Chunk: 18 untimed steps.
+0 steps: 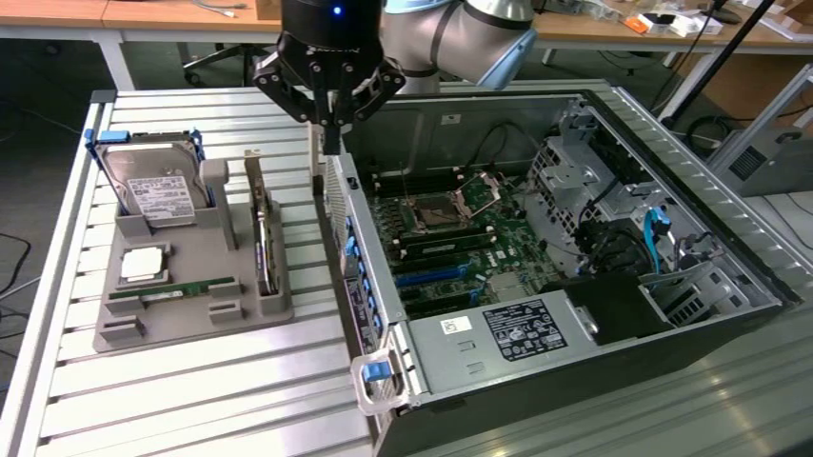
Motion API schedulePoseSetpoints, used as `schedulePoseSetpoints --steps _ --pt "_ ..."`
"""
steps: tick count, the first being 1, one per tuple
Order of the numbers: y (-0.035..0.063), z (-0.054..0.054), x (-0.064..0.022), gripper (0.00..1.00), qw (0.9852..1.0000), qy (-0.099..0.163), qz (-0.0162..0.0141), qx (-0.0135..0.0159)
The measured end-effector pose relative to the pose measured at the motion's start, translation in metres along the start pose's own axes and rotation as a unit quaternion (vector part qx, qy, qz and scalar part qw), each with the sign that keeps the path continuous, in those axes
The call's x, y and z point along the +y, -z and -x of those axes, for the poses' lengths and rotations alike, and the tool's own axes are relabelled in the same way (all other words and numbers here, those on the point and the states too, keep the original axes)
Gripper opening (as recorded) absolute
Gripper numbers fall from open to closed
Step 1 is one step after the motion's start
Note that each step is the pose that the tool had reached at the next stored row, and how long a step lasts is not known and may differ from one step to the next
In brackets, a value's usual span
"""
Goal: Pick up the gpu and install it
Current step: 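Reach for the gpu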
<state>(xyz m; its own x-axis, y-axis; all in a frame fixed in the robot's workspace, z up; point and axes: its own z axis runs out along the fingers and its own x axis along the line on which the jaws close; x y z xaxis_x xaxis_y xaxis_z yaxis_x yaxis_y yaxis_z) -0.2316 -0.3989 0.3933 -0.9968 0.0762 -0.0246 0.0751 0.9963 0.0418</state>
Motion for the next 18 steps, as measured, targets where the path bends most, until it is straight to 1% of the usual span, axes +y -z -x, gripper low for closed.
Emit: schedulePoseSetpoints --steps 18 --pt "0.0001 -0.0045 -0.0004 0.11 1.0 0.0 -0.0003 0.0"
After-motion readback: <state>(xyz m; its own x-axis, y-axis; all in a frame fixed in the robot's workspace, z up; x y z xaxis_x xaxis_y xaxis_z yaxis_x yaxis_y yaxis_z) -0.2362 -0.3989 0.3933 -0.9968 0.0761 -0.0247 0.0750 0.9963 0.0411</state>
